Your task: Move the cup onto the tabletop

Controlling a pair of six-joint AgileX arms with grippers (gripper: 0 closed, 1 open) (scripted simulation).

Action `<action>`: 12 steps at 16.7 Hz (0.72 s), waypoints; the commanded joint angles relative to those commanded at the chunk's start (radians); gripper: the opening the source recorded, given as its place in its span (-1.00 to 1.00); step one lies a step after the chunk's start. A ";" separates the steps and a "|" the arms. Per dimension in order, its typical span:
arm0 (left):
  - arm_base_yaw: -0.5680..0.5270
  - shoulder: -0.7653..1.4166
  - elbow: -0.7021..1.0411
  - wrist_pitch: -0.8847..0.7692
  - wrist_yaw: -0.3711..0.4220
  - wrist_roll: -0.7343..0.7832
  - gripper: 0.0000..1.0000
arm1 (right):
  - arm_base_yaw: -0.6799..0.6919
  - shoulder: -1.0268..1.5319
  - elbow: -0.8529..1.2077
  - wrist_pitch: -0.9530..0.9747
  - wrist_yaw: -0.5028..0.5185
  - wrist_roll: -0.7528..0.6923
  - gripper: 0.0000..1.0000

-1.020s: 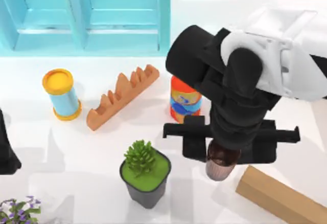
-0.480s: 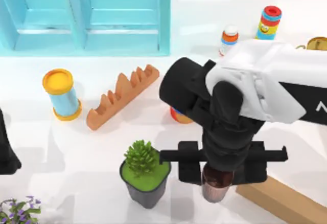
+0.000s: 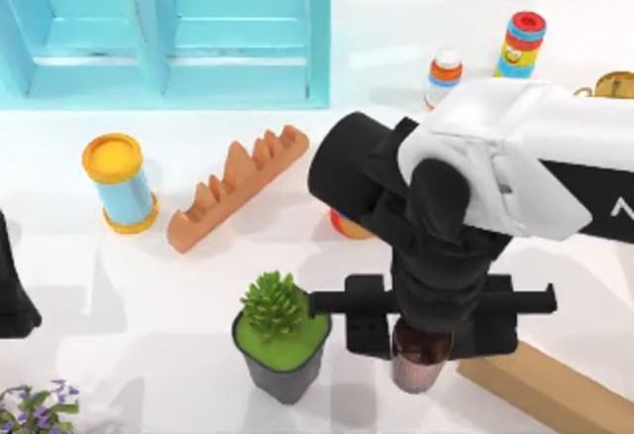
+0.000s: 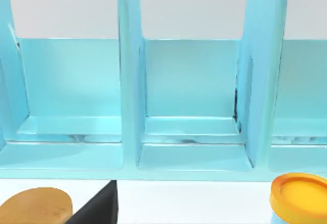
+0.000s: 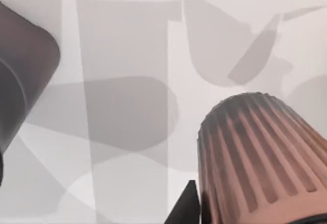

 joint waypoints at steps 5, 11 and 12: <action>0.000 0.000 0.000 0.000 0.000 0.000 1.00 | 0.000 0.000 0.000 0.000 0.000 0.000 0.81; 0.000 0.000 0.000 0.000 0.000 0.000 1.00 | 0.000 0.000 0.000 0.000 0.000 0.000 1.00; 0.000 0.000 0.000 0.000 0.000 0.000 1.00 | 0.000 0.000 0.000 0.000 0.000 0.000 1.00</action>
